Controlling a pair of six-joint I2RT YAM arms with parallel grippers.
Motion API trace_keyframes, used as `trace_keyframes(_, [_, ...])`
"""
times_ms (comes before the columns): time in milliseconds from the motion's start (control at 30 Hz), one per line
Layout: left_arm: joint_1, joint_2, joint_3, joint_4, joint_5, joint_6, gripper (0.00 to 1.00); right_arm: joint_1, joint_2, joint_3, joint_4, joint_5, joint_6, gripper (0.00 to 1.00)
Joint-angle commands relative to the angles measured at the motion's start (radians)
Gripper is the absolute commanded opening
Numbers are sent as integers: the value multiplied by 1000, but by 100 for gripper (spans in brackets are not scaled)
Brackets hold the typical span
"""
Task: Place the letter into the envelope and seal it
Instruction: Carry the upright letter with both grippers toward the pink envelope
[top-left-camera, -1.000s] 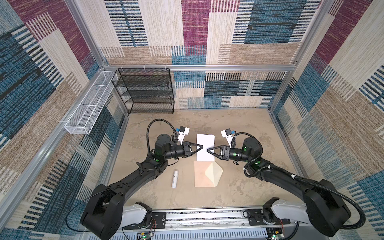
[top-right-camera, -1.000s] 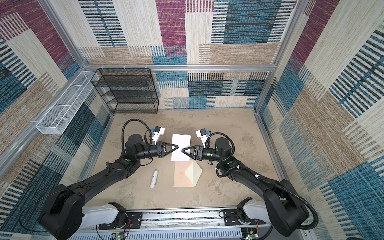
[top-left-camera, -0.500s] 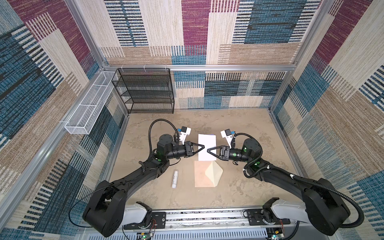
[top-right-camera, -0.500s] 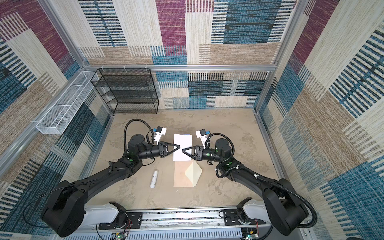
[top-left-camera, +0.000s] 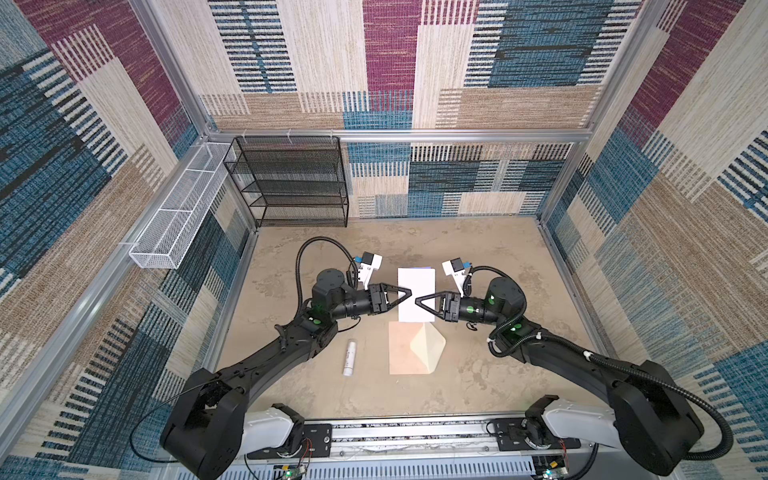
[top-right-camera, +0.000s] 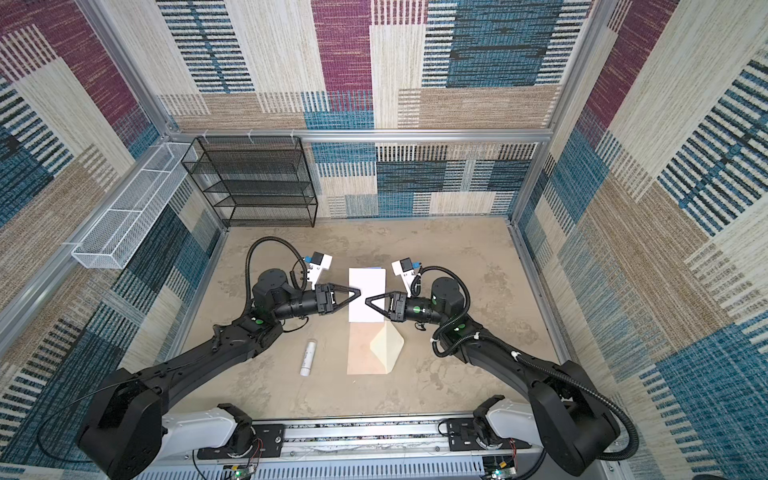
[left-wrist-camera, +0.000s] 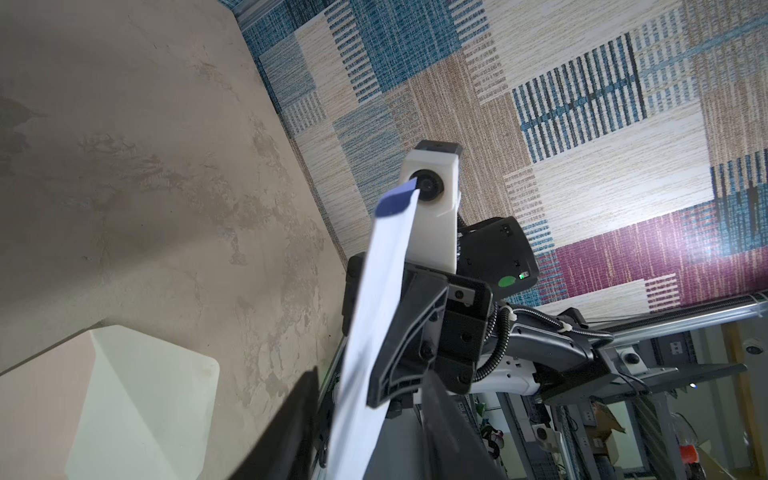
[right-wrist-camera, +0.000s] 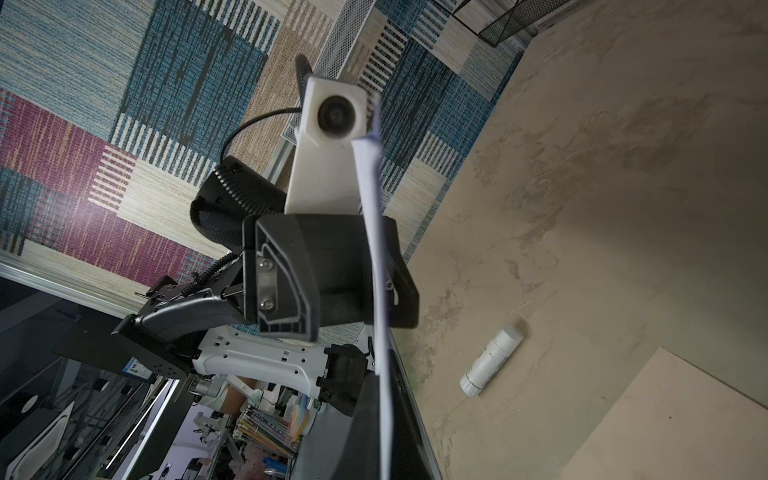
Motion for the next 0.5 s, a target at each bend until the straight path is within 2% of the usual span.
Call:
trace_keyframes(0, [0, -77, 7, -172, -88, 137, 58, 1, -51, 31, -141, 58, -82, 0])
trace_keyframes(67, [-1, -141, 33, -365, -177, 233, 63, 1, -95, 64, -308, 140, -150, 0])
trace_keyframes(167, [0, -203, 79, -633, -342, 358, 64, 1, -162, 101, -556, 311, -221, 0])
trace_keyframes(267, [0, -204, 98, -785, -422, 390, 62, 1, -198, 102, -721, 442, -235, 0])
trace_keyframes(367, [-9, -147, 92, -831, -416, 371, 49, 1, -202, 76, -796, 464, -213, 0])
trace_keyframes(467, [-47, -69, 84, -846, -426, 352, 30, 2, -199, 41, -833, 458, -180, 0])
